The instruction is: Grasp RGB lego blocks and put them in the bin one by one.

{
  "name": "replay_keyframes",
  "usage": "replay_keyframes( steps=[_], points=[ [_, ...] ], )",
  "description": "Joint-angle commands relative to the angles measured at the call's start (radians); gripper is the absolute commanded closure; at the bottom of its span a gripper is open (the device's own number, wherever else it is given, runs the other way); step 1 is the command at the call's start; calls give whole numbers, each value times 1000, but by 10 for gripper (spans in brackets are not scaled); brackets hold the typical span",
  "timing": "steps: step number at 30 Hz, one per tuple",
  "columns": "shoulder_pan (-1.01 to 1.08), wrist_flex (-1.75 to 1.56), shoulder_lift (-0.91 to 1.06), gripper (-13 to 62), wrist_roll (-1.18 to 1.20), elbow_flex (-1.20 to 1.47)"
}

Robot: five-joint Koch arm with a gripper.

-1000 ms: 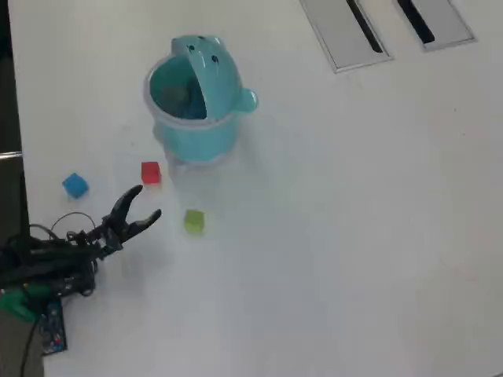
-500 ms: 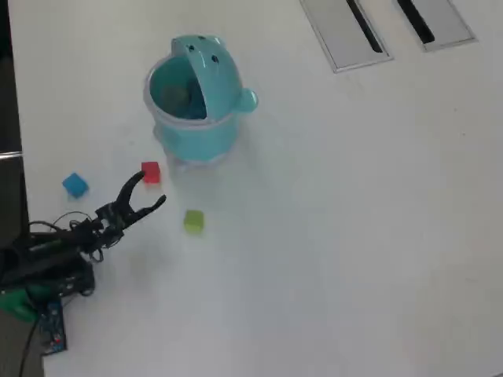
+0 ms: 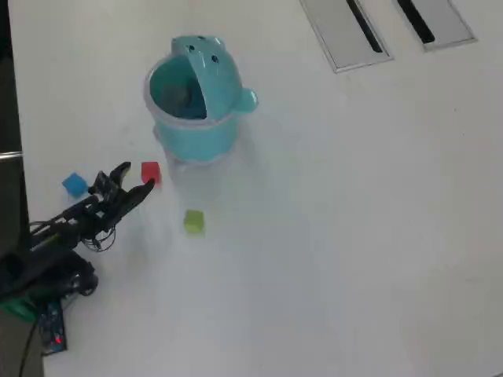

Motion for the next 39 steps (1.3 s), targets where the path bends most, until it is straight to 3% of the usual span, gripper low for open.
replay_keyframes(
  steps=[1,14,39],
  points=[
    [-20,67,72,171,-60,-124],
    [-14,328,-3,172,-357,-235],
    [-126,546,-443,171,-449,-502]
  ],
)
